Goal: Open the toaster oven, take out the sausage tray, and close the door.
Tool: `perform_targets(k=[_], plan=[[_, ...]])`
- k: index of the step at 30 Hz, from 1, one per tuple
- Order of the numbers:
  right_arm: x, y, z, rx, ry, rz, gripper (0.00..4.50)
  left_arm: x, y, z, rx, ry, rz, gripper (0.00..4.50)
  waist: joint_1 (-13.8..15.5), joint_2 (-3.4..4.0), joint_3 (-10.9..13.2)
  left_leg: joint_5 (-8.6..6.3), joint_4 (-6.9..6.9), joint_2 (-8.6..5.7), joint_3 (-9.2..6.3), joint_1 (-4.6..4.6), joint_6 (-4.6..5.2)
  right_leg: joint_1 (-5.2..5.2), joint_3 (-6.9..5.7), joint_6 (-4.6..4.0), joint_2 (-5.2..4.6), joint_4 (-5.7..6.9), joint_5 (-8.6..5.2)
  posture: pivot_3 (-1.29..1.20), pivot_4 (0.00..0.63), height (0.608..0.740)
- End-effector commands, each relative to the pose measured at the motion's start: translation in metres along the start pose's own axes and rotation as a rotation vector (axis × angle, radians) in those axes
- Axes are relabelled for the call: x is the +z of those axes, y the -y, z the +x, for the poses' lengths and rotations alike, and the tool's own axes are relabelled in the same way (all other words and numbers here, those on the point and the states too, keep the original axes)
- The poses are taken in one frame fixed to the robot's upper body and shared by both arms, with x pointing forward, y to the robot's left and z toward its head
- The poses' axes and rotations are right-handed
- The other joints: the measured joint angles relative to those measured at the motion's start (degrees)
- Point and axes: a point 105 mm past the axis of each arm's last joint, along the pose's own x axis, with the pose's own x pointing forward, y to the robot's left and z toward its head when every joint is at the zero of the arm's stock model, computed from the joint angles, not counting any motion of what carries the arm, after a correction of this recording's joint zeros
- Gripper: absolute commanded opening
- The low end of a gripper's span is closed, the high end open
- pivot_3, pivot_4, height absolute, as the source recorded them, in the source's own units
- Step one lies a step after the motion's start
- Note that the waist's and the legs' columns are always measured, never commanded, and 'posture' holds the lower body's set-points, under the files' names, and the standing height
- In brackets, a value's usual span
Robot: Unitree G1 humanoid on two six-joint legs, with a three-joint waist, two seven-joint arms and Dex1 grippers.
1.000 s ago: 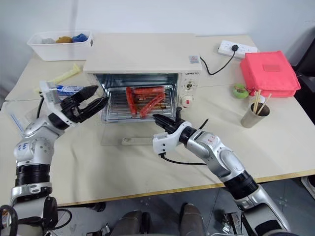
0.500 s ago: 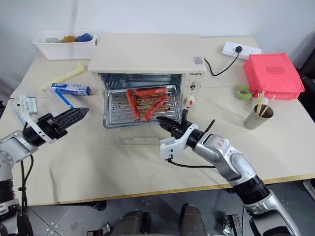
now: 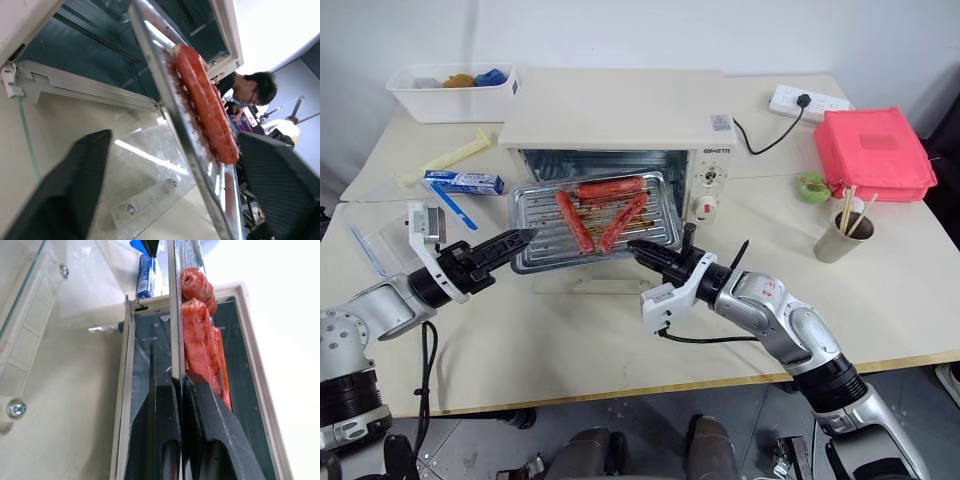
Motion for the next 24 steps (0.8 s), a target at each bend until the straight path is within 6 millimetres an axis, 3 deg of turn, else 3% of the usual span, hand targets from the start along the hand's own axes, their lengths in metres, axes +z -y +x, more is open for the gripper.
perform_targets(k=[1, 6, 11, 16, 20, 24], plan=[[0.009, 0.018, -0.002, -0.050, 0.065, -0.018, 0.12, -0.004, 0.005, 0.005, -0.019, -0.008, -0.077, 2.99, 0.00, 0.00, 0.00, 0.00, 0.00, 0.00, -0.01, 0.00, 0.00, 0.00, 0.00, 0.00, 0.00, 0.00, 0.00, 0.00, 0.150, 0.740], [0.011, 0.012, -0.008, -0.019, 0.081, -0.005, 0.12, -0.012, -0.001, 0.000, 0.021, -0.034, -0.136, 1.46, -0.06, -0.01, 0.00, 0.00, 0.00, 0.01, -0.01, 0.01, 0.00, 0.00, 0.01, 0.00, 0.00, 0.02, 0.00, 0.00, 0.150, 0.740], [0.015, 0.002, -0.013, 0.062, 0.122, 0.058, 0.12, -0.018, 0.005, -0.002, -0.029, -0.030, -0.215, 0.04, -0.06, -0.01, 0.00, 0.00, -0.01, 0.02, -0.01, 0.02, 0.00, 0.00, 0.02, 0.00, 0.00, 0.01, 0.00, 0.00, 0.150, 0.740], [0.016, 0.009, -0.018, 0.038, 0.156, 0.187, 0.12, -0.023, 0.007, -0.009, -0.030, -0.017, -0.279, 0.01, -0.05, -0.01, 0.00, 0.00, -0.01, 0.02, -0.01, 0.04, 0.00, 0.01, 0.04, 0.00, 0.00, 0.00, 0.00, 0.00, 0.150, 0.740], [0.011, 0.016, -0.025, 0.024, 0.178, 0.213, 1.15, -0.022, 0.005, -0.029, -0.036, 0.076, -0.410, 0.00, -0.16, -0.01, -0.01, 0.00, -0.01, 0.02, 0.01, 0.08, 0.00, 0.01, 0.12, 0.00, -0.01, 0.00, 0.00, 0.00, 0.150, 0.740], [0.004, 0.009, -0.047, 0.115, 0.225, 0.417, 2.47, -0.031, 0.002, -0.060, -0.056, 0.177, -0.464, 0.00, -0.05, -0.01, -0.01, -0.01, -0.02, 0.03, 0.02, 0.08, 0.00, 0.07, 0.11, 0.00, -0.01, -0.12, 0.00, 0.00, 0.150, 0.740]])
